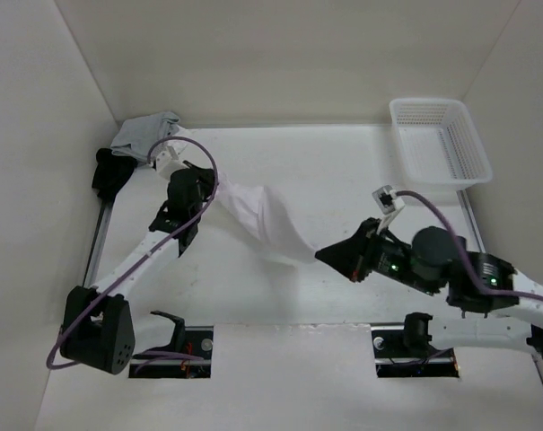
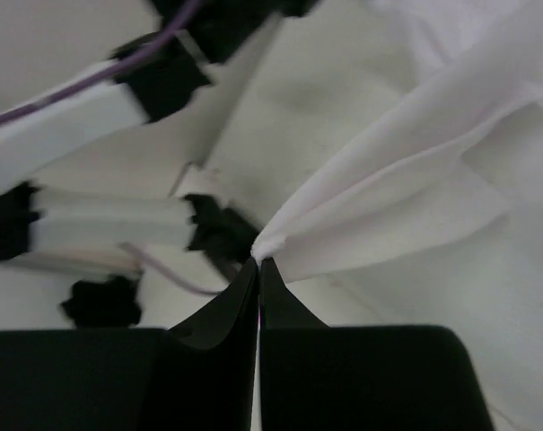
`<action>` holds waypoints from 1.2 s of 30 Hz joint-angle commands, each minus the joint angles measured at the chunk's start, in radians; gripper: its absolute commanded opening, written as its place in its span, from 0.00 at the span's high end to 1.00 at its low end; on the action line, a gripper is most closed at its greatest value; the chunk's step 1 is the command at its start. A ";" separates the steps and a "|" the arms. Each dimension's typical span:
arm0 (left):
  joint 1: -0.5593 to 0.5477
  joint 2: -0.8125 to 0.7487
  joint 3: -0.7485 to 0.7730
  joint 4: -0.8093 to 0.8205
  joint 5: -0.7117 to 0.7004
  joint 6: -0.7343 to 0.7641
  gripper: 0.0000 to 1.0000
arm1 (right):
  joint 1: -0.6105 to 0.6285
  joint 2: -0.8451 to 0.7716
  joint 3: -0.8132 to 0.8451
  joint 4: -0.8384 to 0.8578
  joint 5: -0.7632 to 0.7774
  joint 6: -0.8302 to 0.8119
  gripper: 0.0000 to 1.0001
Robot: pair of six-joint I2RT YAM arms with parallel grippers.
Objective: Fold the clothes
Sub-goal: Flatten the tank top out
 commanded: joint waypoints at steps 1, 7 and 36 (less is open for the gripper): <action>0.025 -0.084 0.010 0.025 -0.033 0.007 0.98 | 0.164 0.005 0.139 -0.034 0.191 -0.050 0.97; 0.044 0.031 0.055 0.052 -0.026 0.015 0.98 | -0.102 -0.050 -0.075 0.005 0.030 -0.026 0.96; -0.440 -0.394 -0.356 -0.605 -0.029 -0.140 0.86 | -0.661 0.032 -0.646 0.496 -0.242 -0.023 1.00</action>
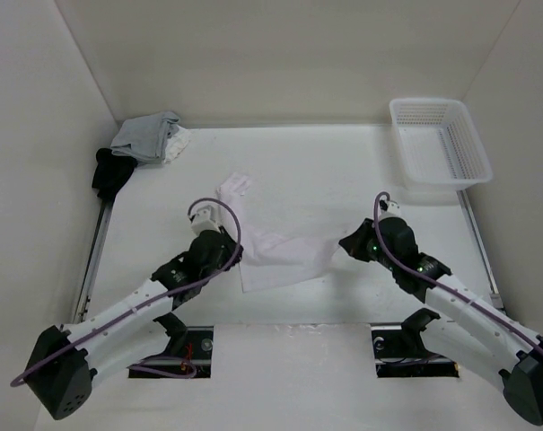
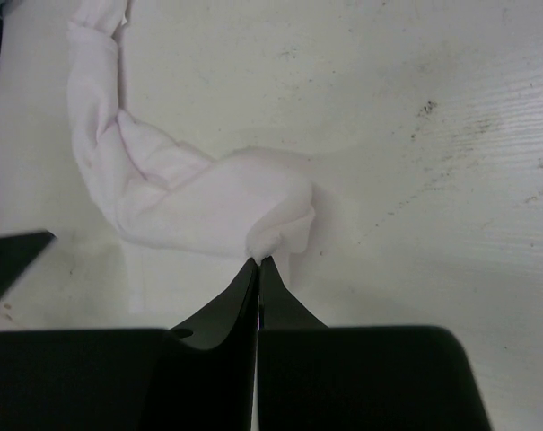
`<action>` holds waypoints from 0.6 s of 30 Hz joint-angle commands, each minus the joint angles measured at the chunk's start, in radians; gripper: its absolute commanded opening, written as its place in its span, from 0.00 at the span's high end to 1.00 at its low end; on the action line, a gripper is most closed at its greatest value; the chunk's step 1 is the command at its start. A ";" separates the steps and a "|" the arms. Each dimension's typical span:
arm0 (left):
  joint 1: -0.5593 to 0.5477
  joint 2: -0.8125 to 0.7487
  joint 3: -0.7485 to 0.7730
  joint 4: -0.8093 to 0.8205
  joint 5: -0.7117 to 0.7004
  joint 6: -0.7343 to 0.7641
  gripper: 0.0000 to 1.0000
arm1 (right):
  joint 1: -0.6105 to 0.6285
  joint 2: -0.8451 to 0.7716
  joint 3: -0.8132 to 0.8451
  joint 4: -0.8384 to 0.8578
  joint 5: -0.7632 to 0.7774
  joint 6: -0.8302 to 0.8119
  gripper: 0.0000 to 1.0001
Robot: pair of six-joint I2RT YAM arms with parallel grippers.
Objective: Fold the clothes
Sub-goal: Flatten the tank top out
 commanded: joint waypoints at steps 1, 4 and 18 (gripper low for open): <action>-0.134 -0.014 -0.048 -0.291 -0.083 -0.179 0.80 | 0.009 -0.021 -0.005 0.099 0.009 -0.013 1.00; -0.235 0.031 -0.057 -0.327 -0.114 -0.284 0.70 | 0.009 -0.030 -0.021 0.112 0.006 -0.011 1.00; -0.352 0.200 -0.044 -0.302 -0.105 -0.397 0.72 | 0.012 -0.049 -0.056 0.122 -0.001 -0.010 1.00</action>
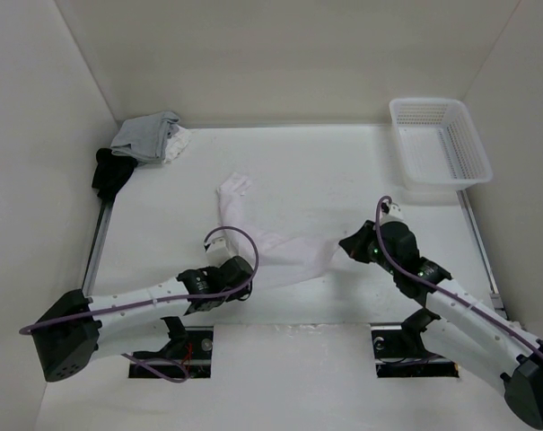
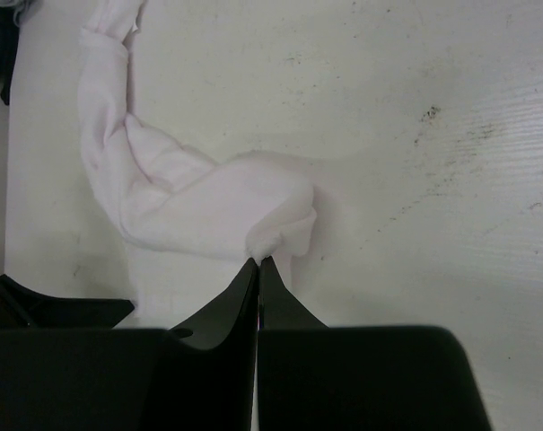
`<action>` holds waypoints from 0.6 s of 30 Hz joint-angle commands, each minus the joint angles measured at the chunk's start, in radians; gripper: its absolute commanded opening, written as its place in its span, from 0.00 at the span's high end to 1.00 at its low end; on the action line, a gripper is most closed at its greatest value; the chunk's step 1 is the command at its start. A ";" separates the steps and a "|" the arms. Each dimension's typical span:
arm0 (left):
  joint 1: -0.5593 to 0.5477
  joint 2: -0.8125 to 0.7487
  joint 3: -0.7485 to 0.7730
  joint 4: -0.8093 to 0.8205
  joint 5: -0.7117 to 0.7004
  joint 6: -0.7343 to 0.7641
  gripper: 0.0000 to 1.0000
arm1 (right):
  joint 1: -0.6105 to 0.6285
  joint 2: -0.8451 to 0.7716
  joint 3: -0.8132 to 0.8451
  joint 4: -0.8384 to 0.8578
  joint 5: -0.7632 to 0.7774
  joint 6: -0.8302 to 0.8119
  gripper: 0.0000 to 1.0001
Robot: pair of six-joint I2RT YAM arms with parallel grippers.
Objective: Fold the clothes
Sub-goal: Flatten the tank top out
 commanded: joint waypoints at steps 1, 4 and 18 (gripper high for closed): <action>-0.012 0.043 0.000 -0.013 0.002 -0.037 0.72 | 0.013 -0.015 -0.004 0.058 -0.001 -0.010 1.00; 0.000 0.059 -0.002 0.027 -0.002 -0.034 0.77 | 0.015 -0.010 0.000 0.061 -0.001 -0.011 1.00; 0.146 -0.303 0.544 0.036 -0.225 0.445 0.99 | 0.100 -0.137 0.412 -0.225 0.122 -0.103 1.00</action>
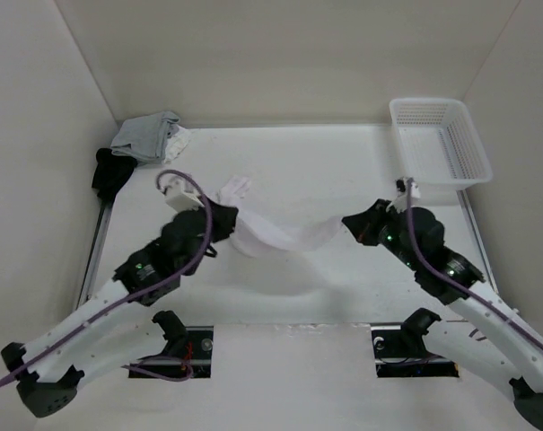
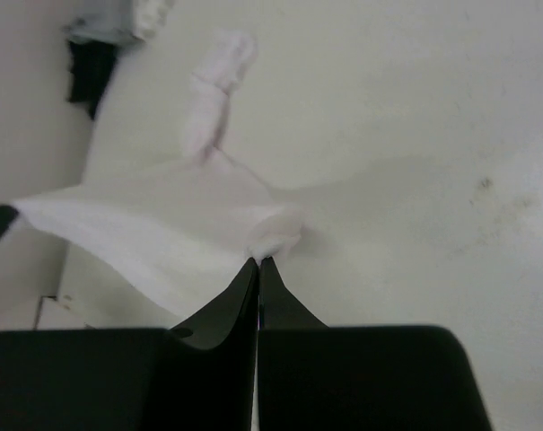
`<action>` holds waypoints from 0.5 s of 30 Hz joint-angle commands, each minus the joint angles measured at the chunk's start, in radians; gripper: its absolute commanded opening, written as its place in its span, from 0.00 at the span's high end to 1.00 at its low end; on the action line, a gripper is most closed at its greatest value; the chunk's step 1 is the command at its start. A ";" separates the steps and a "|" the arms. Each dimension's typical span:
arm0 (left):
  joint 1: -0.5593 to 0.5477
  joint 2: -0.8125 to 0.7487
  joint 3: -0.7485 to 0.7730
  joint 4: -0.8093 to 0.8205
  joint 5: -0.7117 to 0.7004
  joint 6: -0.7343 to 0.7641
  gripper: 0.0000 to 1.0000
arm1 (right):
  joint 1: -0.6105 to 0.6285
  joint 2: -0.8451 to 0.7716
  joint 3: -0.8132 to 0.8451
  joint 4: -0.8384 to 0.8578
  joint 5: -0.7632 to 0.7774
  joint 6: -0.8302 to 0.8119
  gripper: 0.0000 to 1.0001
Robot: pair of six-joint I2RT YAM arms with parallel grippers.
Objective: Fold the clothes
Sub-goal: Flatten the tank top out
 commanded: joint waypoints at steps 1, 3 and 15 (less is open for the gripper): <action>0.038 -0.070 0.231 0.165 -0.122 0.269 0.99 | 0.071 -0.069 0.264 -0.069 0.111 -0.071 1.00; 0.044 -0.073 0.311 0.251 -0.118 0.338 0.99 | 0.146 -0.073 0.417 -0.125 0.182 -0.101 1.00; -0.010 -0.007 0.610 0.540 -0.156 0.602 0.99 | 0.751 0.094 0.985 -0.141 0.707 -0.392 1.00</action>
